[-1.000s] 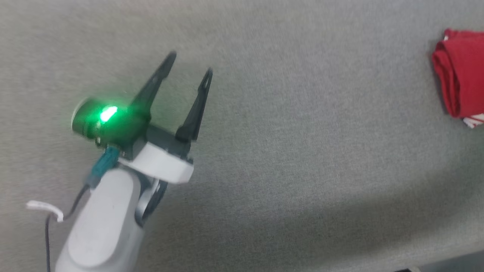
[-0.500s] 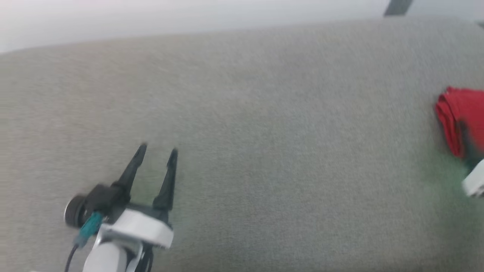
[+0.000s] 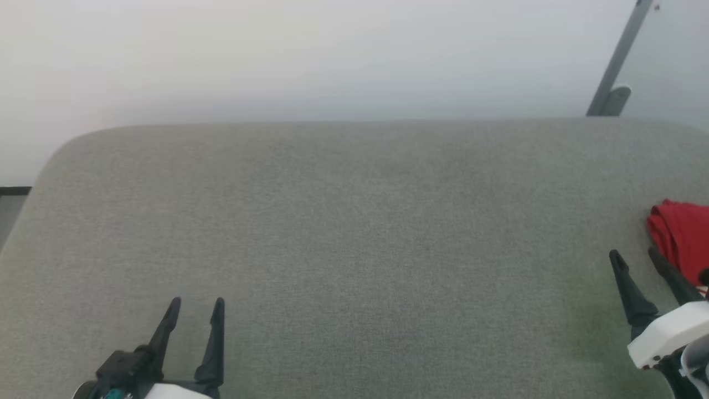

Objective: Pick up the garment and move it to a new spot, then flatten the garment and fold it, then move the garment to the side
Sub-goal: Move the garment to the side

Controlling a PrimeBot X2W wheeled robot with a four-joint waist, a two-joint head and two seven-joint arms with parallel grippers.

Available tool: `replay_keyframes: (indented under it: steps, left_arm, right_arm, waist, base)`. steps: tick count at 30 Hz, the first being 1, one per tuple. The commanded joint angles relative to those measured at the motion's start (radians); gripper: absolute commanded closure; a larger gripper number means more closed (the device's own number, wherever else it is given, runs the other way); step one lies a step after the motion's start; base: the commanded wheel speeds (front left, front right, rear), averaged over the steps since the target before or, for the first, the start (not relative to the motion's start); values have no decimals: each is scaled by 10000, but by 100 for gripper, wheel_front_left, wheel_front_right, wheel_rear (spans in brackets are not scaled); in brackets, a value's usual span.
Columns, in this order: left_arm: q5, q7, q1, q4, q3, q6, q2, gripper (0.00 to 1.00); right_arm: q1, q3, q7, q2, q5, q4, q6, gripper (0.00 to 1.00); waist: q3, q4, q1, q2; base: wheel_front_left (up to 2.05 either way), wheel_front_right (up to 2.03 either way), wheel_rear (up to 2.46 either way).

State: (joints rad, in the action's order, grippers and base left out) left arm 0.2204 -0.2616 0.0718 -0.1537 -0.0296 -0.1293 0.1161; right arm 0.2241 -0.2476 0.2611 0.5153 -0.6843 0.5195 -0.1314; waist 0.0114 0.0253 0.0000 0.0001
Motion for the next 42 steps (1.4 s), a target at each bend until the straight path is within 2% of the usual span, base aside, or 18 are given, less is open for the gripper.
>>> replay_keyframes:
  steps: [1,11,21,29,42]
  left_arm:
    - [59,-41,187,84,-88,-17,-17,0]
    - [103,-41,785,787,-614,-17,-86,0]
    - [41,-41,1290,1207,-678,-17,-197,0]
    - [-92,-41,1836,1786,-981,-17,-367,0]
    - [-246,-41,1955,2175,-945,-17,-516,0]
  right_arm:
    - [-290,212,45,-138,189,-270,18,0]
    - [-1874,1233,47,-876,1029,-2182,18,0]
    - [-2892,2087,46,-1318,1559,-3416,18,0]
    - [-3554,2783,47,-1526,1810,-3995,18,0]
    - [-3836,3100,47,-1716,2012,-4407,18,0]
  waist:
    - [-225,140,0,-1]
    - [-500,156,0,-1]
    - [-550,304,0,-1]
    - [-578,328,0,-1]
    - [-609,387,0,-1]
  base:
    - [0,0,0]
    - [0,0,0]
    - [0,0,0]
    - [0,0,0]
    - [0,0,0]
